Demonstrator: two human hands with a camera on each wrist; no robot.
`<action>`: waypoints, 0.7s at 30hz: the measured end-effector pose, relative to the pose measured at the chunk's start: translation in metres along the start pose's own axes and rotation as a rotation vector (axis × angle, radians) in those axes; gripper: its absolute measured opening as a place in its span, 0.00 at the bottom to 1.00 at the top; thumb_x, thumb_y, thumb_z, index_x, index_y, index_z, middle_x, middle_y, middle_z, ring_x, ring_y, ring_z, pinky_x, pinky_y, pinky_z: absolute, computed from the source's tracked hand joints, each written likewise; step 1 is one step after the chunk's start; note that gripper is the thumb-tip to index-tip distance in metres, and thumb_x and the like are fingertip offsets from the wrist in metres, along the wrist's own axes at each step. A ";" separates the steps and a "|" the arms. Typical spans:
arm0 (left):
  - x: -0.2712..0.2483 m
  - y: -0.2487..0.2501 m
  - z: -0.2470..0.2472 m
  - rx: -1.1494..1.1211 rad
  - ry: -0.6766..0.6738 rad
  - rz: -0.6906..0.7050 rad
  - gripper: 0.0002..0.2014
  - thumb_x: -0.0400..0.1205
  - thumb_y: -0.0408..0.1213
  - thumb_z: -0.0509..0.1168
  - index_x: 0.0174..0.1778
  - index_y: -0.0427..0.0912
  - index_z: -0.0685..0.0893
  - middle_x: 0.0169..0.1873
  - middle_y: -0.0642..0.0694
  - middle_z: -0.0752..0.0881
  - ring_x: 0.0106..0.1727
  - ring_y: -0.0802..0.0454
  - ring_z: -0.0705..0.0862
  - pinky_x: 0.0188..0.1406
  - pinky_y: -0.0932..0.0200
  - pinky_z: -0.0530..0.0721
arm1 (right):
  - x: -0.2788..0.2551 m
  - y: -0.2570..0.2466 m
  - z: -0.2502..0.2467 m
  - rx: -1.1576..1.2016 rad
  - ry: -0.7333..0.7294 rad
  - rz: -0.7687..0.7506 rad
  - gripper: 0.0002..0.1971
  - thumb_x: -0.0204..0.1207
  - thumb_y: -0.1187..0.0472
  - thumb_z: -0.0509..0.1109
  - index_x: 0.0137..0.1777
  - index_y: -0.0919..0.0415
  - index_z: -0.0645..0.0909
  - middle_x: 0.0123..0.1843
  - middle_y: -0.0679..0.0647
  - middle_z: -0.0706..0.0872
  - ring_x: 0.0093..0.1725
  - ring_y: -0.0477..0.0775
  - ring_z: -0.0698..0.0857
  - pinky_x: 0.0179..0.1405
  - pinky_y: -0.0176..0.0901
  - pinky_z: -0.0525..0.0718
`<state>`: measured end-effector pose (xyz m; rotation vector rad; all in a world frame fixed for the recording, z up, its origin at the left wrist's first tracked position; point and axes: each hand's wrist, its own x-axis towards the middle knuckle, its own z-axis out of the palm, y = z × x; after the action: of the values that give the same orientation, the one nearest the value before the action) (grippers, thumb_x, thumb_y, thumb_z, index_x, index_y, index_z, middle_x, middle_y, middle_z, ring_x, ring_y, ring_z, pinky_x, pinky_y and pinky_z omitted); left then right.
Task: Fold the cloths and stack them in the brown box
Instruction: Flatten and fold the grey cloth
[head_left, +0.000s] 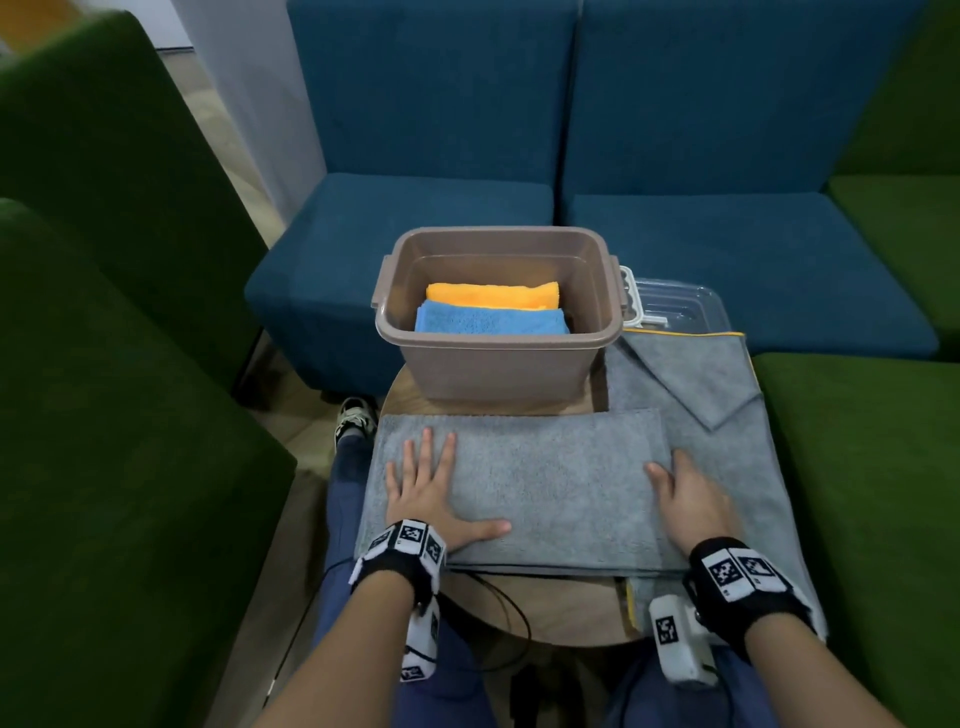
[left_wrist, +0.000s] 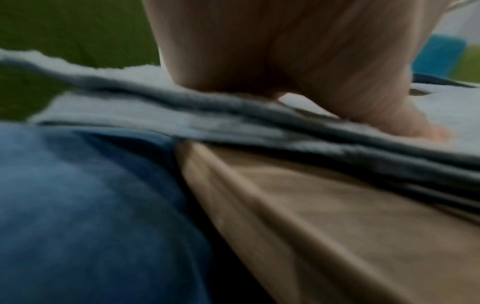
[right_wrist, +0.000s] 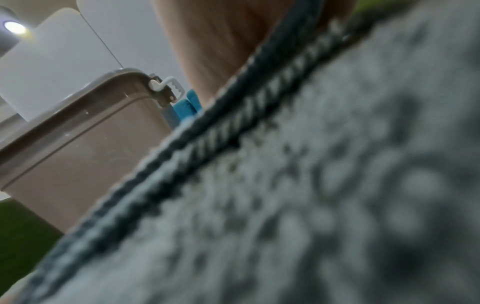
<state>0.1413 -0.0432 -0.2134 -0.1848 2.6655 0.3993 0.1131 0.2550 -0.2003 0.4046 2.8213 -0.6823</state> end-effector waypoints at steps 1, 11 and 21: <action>-0.001 0.002 -0.002 0.004 -0.017 0.000 0.69 0.57 0.84 0.60 0.79 0.57 0.22 0.76 0.48 0.18 0.78 0.44 0.20 0.74 0.41 0.21 | 0.002 0.000 0.000 0.037 0.000 -0.009 0.16 0.86 0.46 0.55 0.54 0.60 0.72 0.49 0.67 0.85 0.49 0.70 0.84 0.45 0.57 0.79; -0.002 0.147 0.021 -0.085 -0.112 0.264 0.38 0.84 0.66 0.45 0.85 0.55 0.37 0.83 0.49 0.31 0.83 0.47 0.31 0.76 0.37 0.25 | 0.004 0.010 -0.021 0.220 0.072 0.038 0.17 0.85 0.50 0.61 0.63 0.64 0.76 0.59 0.68 0.84 0.59 0.70 0.83 0.57 0.59 0.79; 0.014 0.017 0.006 -0.002 0.024 -0.011 0.50 0.72 0.80 0.45 0.81 0.60 0.28 0.79 0.53 0.23 0.80 0.47 0.24 0.79 0.35 0.30 | 0.004 0.021 -0.009 0.101 0.037 0.063 0.21 0.85 0.45 0.57 0.69 0.59 0.75 0.59 0.66 0.85 0.57 0.68 0.84 0.53 0.57 0.80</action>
<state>0.1278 -0.0265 -0.2201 -0.2059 2.6870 0.3990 0.1149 0.2778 -0.2016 0.5267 2.8033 -0.8141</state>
